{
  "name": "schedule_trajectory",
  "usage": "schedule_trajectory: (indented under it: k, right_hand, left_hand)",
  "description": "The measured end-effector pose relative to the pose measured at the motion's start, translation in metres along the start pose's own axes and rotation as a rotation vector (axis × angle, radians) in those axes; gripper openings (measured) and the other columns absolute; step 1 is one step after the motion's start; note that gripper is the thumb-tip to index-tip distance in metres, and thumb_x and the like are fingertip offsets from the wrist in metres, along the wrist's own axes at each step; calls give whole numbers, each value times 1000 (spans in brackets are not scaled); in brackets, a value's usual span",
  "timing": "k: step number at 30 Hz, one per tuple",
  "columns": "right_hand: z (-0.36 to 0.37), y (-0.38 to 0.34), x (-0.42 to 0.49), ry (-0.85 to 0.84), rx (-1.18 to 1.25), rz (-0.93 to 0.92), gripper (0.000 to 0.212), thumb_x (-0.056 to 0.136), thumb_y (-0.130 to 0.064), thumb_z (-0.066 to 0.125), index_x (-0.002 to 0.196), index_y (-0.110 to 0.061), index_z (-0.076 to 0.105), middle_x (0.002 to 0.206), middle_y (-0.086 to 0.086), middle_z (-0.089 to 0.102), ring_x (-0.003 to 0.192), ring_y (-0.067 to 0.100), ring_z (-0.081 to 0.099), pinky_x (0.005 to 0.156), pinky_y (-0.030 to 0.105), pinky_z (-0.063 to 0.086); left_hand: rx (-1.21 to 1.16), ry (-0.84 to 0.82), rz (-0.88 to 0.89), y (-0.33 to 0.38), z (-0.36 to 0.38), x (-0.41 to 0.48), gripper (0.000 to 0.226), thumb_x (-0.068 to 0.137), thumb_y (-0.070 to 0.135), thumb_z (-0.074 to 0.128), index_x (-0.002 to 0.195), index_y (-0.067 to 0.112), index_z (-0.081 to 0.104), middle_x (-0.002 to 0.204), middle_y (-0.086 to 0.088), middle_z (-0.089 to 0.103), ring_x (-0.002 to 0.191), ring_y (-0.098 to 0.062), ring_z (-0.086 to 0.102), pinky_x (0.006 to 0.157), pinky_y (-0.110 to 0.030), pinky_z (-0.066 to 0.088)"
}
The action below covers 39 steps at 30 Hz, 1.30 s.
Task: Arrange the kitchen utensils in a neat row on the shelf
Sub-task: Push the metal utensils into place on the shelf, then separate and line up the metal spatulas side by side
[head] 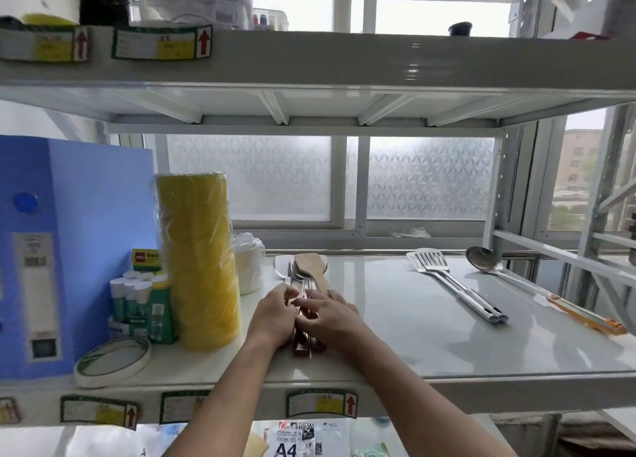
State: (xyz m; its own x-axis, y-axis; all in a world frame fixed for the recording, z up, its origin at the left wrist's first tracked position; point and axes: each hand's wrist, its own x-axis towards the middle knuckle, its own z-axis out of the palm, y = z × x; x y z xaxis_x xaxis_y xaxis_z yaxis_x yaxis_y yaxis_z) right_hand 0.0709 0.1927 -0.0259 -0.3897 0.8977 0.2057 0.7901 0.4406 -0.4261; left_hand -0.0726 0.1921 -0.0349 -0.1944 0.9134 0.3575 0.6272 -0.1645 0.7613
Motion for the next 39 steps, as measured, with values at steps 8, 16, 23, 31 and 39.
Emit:
schedule_trajectory:
  k: [8, 16, 23, 31, 39]
  right_hand:
    - [-1, 1, 5, 102, 106, 98, 67, 77, -61, 56, 138, -33, 57, 149, -6, 46, 141, 18, 41, 113, 43, 36]
    - [1, 7, 10, 125, 145, 143, 70, 78, -51, 54, 143, -24, 52, 147, -1, 48, 129, 21, 52, 105, 39, 44]
    - [-6, 4, 4, 45, 87, 99, 70, 86, -47, 52, 148, -18, 44, 151, 4, 43, 136, 23, 45, 109, 39, 40]
    - [-7, 6, 11, 3, 98, 84, 73, 83, -48, 51, 148, -16, 45, 144, 5, 48, 131, 24, 48, 107, 37, 40]
    - [-6, 7, 12, 41, 127, 93, 75, 78, -48, 50, 146, -15, 48, 144, 3, 50, 129, 25, 51, 104, 35, 41]
  left_hand:
    - [60, 37, -3, 2, 2, -5, 36, 88, -3, 46, 114, 15, 63, 118, -9, 69, 111, -25, 62, 94, -31, 48]
    - [28, 67, -13, 1, -8, -7, 34, 84, 0, 57, 114, 12, 67, 120, -5, 69, 117, -19, 60, 93, -21, 43]
    - [9, 71, -18, -3, -9, 0, 33, 83, 2, 61, 113, 13, 68, 119, -2, 68, 113, -18, 61, 91, -22, 43]
    - [50, 77, 8, -1, -6, 0, 33, 87, 0, 58, 116, 12, 66, 123, -4, 67, 118, -19, 60, 98, -24, 44]
    - [55, 82, -6, 0, -6, -2, 32, 90, 2, 54, 118, 12, 64, 125, -5, 66, 119, -21, 58, 96, -25, 44]
